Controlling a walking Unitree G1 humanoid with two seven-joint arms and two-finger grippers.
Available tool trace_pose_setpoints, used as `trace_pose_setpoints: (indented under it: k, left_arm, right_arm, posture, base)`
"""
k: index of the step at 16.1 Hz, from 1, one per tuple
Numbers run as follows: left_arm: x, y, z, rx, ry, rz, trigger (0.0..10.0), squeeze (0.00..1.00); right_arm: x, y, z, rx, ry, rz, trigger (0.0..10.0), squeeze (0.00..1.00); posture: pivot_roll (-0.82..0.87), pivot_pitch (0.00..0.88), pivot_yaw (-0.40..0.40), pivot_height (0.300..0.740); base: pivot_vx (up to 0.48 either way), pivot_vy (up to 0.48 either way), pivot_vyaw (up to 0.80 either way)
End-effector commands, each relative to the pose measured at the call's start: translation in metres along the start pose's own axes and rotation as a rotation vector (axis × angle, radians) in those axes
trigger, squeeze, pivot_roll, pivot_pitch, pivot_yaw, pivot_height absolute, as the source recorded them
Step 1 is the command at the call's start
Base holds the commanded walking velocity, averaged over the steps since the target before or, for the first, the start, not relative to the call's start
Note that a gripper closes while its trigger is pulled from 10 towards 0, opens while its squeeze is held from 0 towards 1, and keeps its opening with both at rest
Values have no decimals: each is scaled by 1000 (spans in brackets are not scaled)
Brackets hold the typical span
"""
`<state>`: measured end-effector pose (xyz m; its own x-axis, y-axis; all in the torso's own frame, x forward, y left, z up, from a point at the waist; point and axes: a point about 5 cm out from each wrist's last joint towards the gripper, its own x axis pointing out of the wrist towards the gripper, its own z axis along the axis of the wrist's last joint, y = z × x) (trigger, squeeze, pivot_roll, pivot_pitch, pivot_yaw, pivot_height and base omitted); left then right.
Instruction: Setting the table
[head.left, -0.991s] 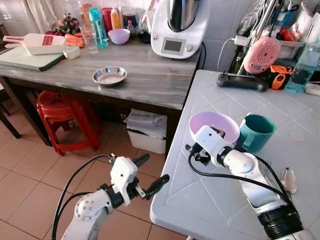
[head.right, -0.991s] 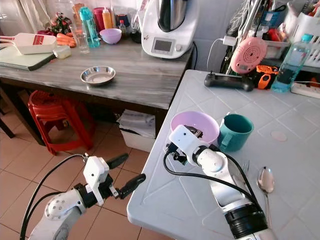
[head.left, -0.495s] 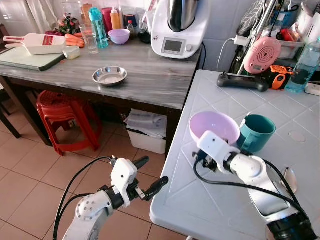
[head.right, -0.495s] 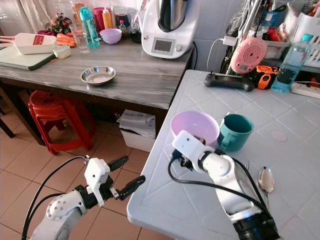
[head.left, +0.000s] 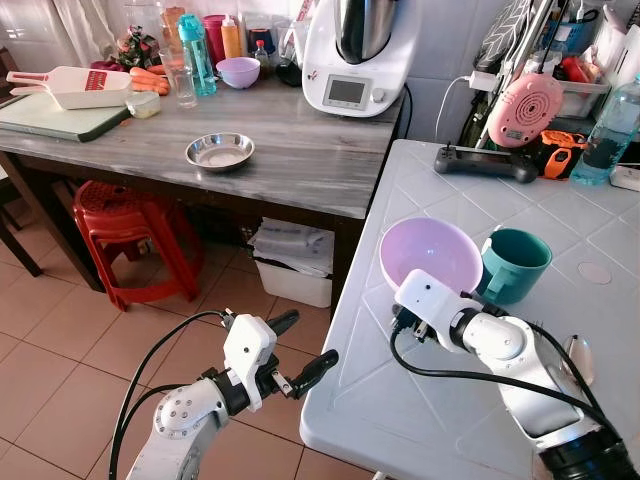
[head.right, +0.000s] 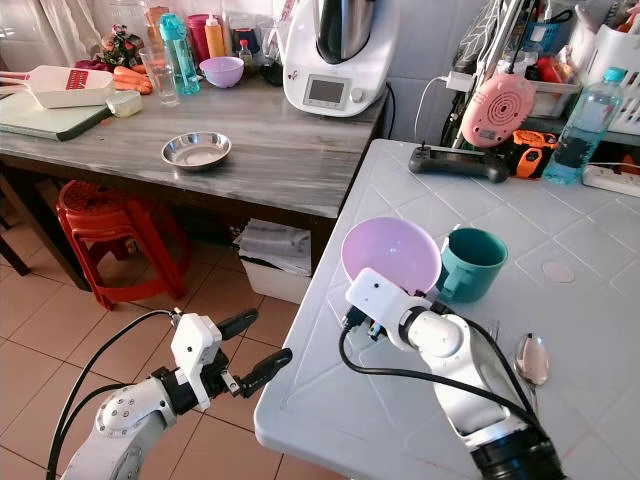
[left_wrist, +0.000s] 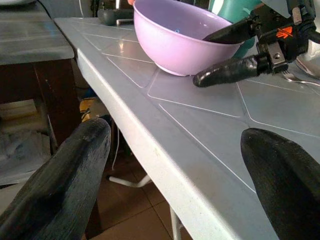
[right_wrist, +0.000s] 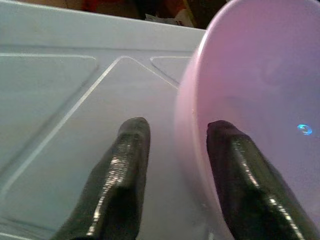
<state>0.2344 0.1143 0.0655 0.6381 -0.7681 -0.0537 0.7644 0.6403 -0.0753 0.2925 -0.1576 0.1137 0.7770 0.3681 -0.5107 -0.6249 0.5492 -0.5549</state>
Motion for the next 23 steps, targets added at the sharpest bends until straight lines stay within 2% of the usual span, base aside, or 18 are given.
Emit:
trace_pose_setpoints:
  k: [1,8,11,14,16,19,20,21,23]
  left_arm:
    - [1,1,1,12,7,-9,10000,0]
    - [3,-1,2,8,1,-10,10000,0]
    - [3,-2,2,3,-8,-7,10000,0]
    - [1,-1,3,6,-13,-5,10000,0]
    - [0,3,4,4,-17,34,10000,0]
    - [0,39,8,-9,-24,334,10000,0]
    - [-1,50,9,3,-13,427,10000,0]
    - [-3,59,10,17,-2,496,10000,0]
    - [-6,70,12,1,-17,577,10000,0]
  right_arm:
    - [1,-4,2,-40,3,-14,0,0]
    - [-1,-11,-2,-97,15,-30,0,0]
    - [-1,-14,1,-122,-18,-56,0,0]
    - [-2,-17,6,-96,-65,-102,0,0]
    - [-2,-19,11,-46,-116,-141,0,0]
    - [-7,-21,20,69,-228,-266,0,0]
    - [-8,-20,20,76,-242,-288,4431,0]
    - [-10,-18,21,101,-266,-313,10000,0]
    - [-16,-16,30,143,-348,-415,10000,0]
  posture:
    - [103,0,1,740]
    - [99,0,-10,740]
    - [99,0,-11,740]
    - [101,0,-12,740]
    - [101,0,-9,740]
    - [102,0,6,740]
    - [101,0,10,740]
    - [101,0,14,740]
    - [99,0,27,740]
  base:
    - [0,0,0]
    - [0,0,0]
    - [0,0,0]
    - [0,0,0]
    - [0,0,0]
    - [0,0,0]
    - [0,0,0]
    - [0,0,0]
    - [0,0,0]
